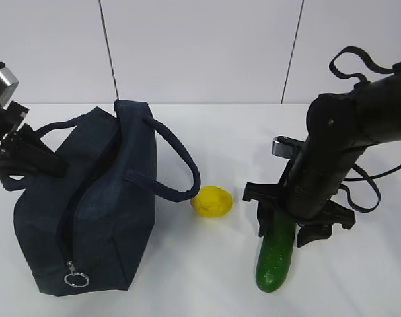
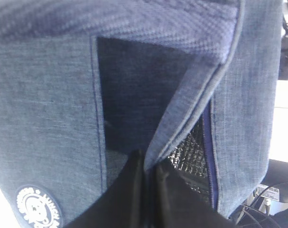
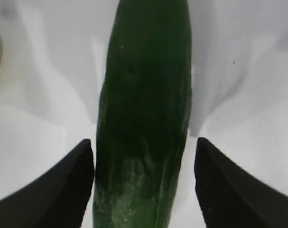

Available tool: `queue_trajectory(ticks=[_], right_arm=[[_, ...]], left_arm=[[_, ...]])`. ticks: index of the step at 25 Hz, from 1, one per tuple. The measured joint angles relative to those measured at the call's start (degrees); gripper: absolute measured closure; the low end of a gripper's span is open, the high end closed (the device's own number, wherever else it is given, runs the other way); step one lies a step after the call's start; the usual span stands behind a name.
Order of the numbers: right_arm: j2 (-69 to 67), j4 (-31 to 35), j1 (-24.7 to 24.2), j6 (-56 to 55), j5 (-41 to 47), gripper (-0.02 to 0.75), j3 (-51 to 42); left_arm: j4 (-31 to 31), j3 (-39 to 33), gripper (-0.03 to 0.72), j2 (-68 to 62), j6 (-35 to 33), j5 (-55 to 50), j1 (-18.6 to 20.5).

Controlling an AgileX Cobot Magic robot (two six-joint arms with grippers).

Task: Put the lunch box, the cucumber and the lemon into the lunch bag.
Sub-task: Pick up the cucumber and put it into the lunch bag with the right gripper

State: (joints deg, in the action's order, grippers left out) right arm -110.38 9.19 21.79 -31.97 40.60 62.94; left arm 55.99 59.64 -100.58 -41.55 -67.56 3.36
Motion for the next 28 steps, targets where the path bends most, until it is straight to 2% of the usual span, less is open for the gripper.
queue_trajectory(ticks=[13, 18, 21, 28], right_arm=[[-3.92, 0.13, 0.00, 0.00, 0.30, 0.260, 3.08], [-3.95, 0.15, 0.00, 0.15, 1.52, 0.352, 3.08], [-3.95, 0.15, 0.00, 0.85, 2.42, 0.381, 3.18], [-3.95, 1.37, 0.00, 5.52, 8.68, 0.394, 4.46]], left_arm=[[0.00, 0.00, 0.673, 0.00, 0.00, 0.00, 0.00], [0.00, 0.00, 0.673, 0.00, 0.00, 0.00, 0.00], [0.00, 0.00, 0.673, 0.00, 0.00, 0.00, 0.00], [0.00, 0.00, 0.673, 0.00, 0.13, 0.00, 0.00]])
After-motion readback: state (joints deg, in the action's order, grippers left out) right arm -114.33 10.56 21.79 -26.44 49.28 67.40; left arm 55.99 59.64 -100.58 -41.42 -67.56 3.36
